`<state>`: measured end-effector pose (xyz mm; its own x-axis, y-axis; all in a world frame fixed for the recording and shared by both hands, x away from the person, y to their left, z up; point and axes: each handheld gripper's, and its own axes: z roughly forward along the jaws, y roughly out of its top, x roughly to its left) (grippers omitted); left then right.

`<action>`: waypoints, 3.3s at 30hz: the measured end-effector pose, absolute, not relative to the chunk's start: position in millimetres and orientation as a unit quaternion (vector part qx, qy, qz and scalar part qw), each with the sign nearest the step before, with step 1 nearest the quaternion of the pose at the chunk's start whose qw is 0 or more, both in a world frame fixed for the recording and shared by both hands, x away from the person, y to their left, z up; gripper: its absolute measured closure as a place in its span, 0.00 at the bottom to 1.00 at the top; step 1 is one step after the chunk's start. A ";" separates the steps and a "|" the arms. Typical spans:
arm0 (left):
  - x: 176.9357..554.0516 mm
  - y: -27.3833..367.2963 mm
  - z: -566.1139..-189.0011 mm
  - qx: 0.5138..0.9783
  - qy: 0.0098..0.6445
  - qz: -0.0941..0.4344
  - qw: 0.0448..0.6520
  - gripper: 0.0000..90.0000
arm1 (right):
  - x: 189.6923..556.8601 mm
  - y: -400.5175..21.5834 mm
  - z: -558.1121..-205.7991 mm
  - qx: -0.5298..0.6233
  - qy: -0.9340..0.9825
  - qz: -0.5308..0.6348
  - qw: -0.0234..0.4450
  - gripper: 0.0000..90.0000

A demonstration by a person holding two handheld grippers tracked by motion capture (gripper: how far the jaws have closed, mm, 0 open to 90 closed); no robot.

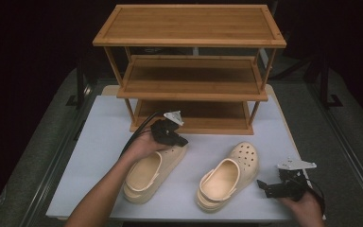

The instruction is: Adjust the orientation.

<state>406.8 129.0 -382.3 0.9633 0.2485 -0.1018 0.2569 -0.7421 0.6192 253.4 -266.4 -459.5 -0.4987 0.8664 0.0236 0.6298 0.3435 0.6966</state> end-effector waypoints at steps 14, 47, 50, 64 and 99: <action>410.5 137.7 -379.0 0.935 0.153 0.014 0.320 1.00 | 253.4 -266.4 -459.5 0.467 0.800 0.331 0.179 0.01; 424.1 134.3 -390.3 0.941 0.165 0.025 0.295 1.00 | 253.4 -266.4 -459.5 0.468 0.800 0.331 0.179 0.01; 426.0 129.9 -393.4 0.942 0.170 0.030 0.287 1.00 | 253.3 -266.4 -459.5 0.468 0.800 0.331 0.179 0.01; 434.7 157.1 -389.6 0.943 0.203 0.062 0.257 1.00 | 253.4 -266.4 -459.5 0.468 0.800 0.331 0.179 0.01; 384.8 227.4 -353.2 0.881 0.284 0.086 0.369 0.64 | 253.3 -266.3 -459.5 0.468 0.800 0.331 0.179 0.01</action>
